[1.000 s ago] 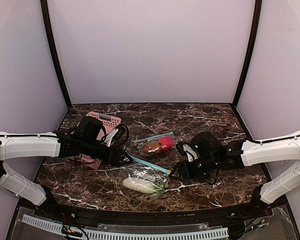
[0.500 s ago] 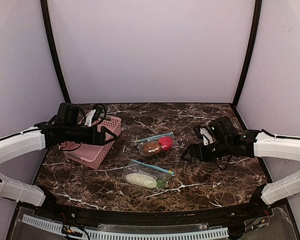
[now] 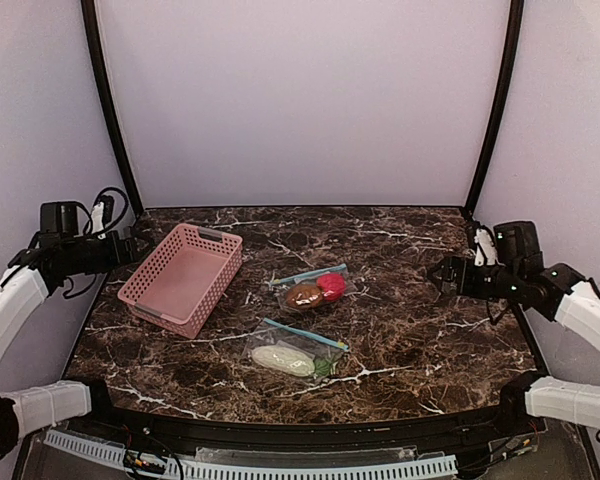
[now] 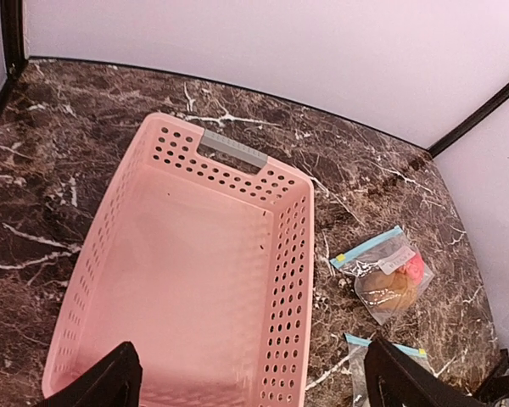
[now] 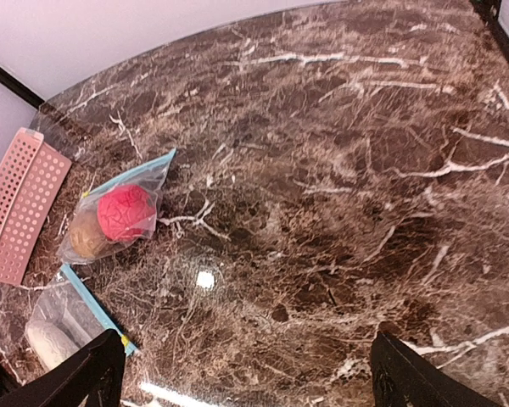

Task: Place the food in the zip-top bag and seal the zipper
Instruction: Reset both arms

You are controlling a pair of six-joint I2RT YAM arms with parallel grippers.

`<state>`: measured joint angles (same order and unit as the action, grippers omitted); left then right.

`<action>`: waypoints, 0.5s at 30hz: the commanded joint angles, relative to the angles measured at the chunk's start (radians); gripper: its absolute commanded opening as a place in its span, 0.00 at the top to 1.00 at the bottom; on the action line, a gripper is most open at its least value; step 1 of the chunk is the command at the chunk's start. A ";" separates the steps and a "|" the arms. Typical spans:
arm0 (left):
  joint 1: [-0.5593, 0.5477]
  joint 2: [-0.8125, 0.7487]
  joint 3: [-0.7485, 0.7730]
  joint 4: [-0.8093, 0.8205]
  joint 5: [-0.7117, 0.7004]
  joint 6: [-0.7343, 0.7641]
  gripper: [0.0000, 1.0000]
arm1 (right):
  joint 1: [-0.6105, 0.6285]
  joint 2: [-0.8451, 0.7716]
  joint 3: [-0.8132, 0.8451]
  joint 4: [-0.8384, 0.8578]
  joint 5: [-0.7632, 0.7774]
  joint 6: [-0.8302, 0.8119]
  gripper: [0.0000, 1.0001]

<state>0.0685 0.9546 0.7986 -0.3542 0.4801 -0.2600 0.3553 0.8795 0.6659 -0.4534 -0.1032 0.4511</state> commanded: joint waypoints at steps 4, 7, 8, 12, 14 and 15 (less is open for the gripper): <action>0.009 -0.268 -0.081 -0.013 -0.187 0.110 0.04 | -0.008 -0.224 -0.069 0.039 0.239 -0.083 0.01; 0.010 -0.357 -0.113 -0.012 -0.244 0.157 0.01 | -0.009 -0.302 -0.118 0.092 0.275 -0.098 0.01; 0.009 -0.392 -0.117 -0.018 -0.250 0.165 0.01 | -0.009 -0.326 -0.137 0.109 0.281 -0.102 0.01; 0.009 -0.456 -0.142 -0.013 -0.260 0.158 0.01 | -0.009 -0.389 -0.181 0.136 0.312 -0.107 0.01; 0.009 -0.463 -0.150 -0.010 -0.261 0.153 0.01 | -0.009 -0.402 -0.183 0.138 0.313 -0.109 0.02; 0.009 -0.462 -0.148 -0.010 -0.268 0.151 0.01 | -0.010 -0.406 -0.183 0.137 0.316 -0.111 0.01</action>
<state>0.0742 0.4969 0.6743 -0.3565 0.2489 -0.1253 0.3523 0.4961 0.4942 -0.3798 0.1658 0.3630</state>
